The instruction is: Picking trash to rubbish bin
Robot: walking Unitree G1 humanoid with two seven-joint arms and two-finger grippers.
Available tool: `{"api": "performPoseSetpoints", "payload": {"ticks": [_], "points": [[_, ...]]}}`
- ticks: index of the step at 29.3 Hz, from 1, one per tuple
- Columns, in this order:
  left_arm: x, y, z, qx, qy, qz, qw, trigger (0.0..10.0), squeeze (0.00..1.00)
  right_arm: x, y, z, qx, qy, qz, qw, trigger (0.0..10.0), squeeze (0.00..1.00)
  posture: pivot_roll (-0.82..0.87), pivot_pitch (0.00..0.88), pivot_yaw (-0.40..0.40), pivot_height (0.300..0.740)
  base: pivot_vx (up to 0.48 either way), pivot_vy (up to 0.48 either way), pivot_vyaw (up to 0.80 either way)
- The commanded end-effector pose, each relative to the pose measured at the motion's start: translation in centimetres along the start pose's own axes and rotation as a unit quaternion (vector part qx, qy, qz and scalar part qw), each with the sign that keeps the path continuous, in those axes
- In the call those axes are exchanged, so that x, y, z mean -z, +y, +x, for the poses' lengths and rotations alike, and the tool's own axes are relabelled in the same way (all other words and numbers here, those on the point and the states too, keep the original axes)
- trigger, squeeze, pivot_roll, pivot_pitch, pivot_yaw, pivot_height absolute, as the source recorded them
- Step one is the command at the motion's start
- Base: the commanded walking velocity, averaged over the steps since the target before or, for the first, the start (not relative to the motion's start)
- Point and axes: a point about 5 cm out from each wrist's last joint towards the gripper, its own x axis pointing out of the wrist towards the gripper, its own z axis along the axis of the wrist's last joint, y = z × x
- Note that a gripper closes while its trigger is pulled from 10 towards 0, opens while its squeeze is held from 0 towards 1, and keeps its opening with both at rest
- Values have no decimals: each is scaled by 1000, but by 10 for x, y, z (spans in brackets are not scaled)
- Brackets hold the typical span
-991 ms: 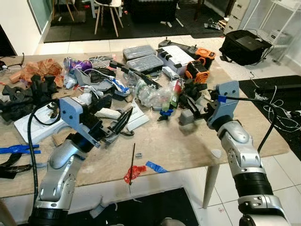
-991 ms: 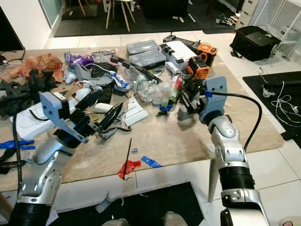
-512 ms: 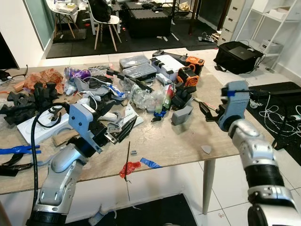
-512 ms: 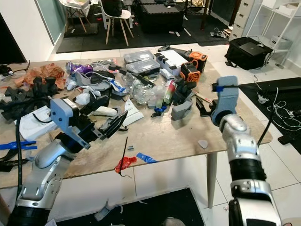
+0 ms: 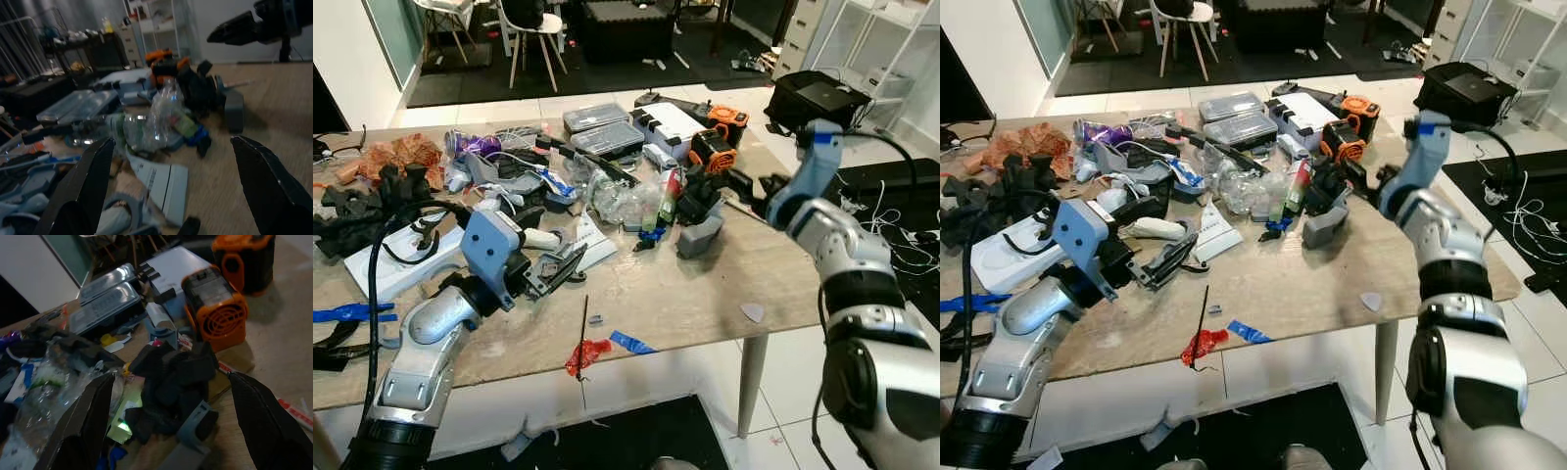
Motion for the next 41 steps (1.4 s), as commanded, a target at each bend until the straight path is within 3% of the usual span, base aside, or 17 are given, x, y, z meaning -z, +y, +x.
{"api": "performPoseSetpoints", "payload": {"ticks": [1, 2, 3, 7, 18, 23, 36, 41], "points": [[0, -1, -2, 12, 9, 7, 1000, 10000, 0, 5, -5, 0, 18, 7, 15, 1000, 10000, 910, 31, 0, -28, 740, 0, 0, 0], [0, -2, -2, 14, 9, 8, 1000, 10000, 0, 7, -6, 1, 24, 13, 21, 999, 10000, 910, 36, 0, -27, 740, 0, 0, 0], [0, -3, -3, 17, 10, 9, 1000, 10000, 0, 11, -6, 1, 34, 26, 24, 999, 10000, 0, 36, 0, -27, 740, 0, 0, 0], [0, -4, -4, 20, 11, 12, 1000, 10000, 0, 21, -5, 2, 41, 75, 66, 994, 10000, 0, 41, 0, -28, 740, 0, 0, 0], [1, -8, -2, 30, 11, 10, 999, 10000, 0, 18, 11, 5, 6, 151, 99, 983, 10000, 0, 33, 0, -32, 740, 0, 0, 0], [1, -9, -2, 30, 9, 9, 999, 10000, 0, 38, 16, 3, 11, 214, 122, 969, 10000, 0, 36, 0, -37, 740, 0, 0, 0], [2, -11, -2, 33, 11, 6, 999, 10000, 0, 37, 8, -3, 24, 238, 132, 962, 10000, 0, 30, 0, -34, 740, 0, 0, 0], [2, -11, -2, 32, 12, 6, 999, 10000, 0, 20, 12, -3, 2, 225, 138, 964, 10000, 0, 28, 0, -36, 740, 0, 0, 0]]}}
